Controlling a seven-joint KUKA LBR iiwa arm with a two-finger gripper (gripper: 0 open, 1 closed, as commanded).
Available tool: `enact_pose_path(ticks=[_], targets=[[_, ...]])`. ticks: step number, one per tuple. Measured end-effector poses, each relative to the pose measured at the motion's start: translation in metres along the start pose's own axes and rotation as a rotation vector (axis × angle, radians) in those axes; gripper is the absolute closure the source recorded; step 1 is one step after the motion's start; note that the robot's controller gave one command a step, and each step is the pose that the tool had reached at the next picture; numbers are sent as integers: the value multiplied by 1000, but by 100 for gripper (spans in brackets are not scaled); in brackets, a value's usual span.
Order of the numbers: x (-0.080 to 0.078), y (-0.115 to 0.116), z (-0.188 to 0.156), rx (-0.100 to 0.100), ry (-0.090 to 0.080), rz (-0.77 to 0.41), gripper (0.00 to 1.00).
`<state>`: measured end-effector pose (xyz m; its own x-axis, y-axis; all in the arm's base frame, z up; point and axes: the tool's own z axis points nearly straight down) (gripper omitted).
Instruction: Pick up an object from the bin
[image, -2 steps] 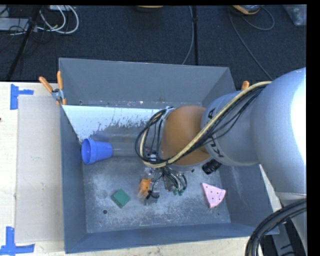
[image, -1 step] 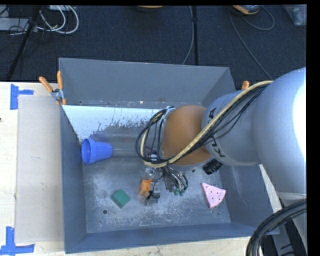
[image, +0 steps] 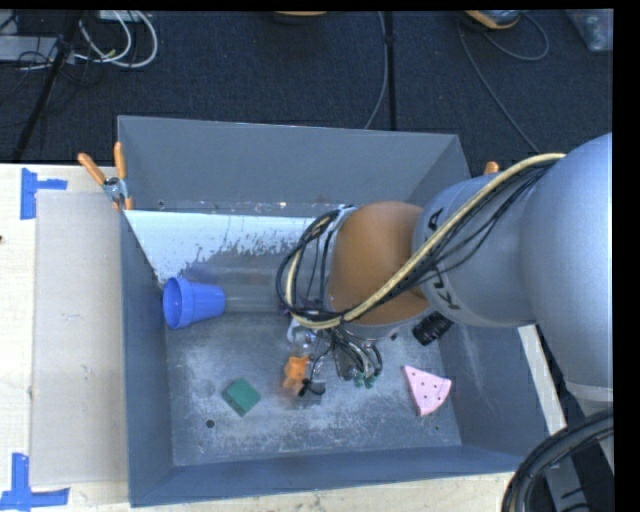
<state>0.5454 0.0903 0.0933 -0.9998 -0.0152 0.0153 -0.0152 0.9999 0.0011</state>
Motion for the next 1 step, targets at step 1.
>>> enact_pose_path(ticks=[1], targets=[[-2,0,-23,-1,-8,0,100]])
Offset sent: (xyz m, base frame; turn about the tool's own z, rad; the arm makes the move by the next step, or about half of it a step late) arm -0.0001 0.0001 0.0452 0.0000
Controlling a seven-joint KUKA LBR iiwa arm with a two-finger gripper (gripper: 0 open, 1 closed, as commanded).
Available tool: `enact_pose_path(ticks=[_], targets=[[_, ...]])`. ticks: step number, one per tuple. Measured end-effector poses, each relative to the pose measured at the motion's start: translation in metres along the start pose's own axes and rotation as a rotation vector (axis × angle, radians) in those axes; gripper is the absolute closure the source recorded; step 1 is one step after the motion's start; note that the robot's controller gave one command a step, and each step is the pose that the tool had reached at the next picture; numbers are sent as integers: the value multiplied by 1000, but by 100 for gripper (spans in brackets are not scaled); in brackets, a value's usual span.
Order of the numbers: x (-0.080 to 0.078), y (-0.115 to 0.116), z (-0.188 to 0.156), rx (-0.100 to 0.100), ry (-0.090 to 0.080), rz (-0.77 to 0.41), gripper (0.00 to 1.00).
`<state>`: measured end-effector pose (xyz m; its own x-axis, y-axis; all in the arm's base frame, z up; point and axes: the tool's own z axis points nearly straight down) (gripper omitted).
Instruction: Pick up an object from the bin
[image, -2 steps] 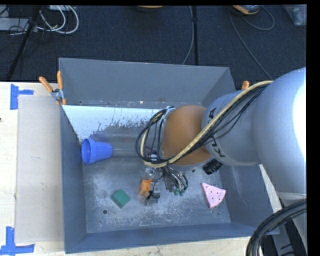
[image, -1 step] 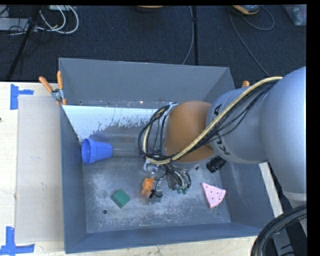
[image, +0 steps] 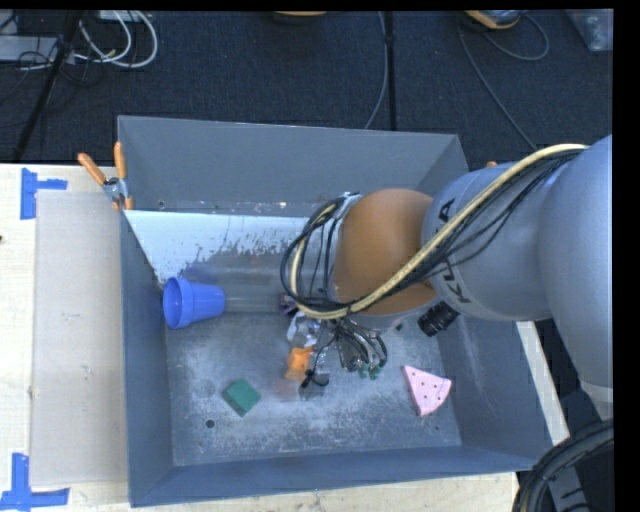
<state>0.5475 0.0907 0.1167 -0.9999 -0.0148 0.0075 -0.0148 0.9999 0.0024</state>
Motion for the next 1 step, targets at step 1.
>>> enact_pose_path(ticks=[1], targets=[[-1,0,-10,-1,-5,0,100]])
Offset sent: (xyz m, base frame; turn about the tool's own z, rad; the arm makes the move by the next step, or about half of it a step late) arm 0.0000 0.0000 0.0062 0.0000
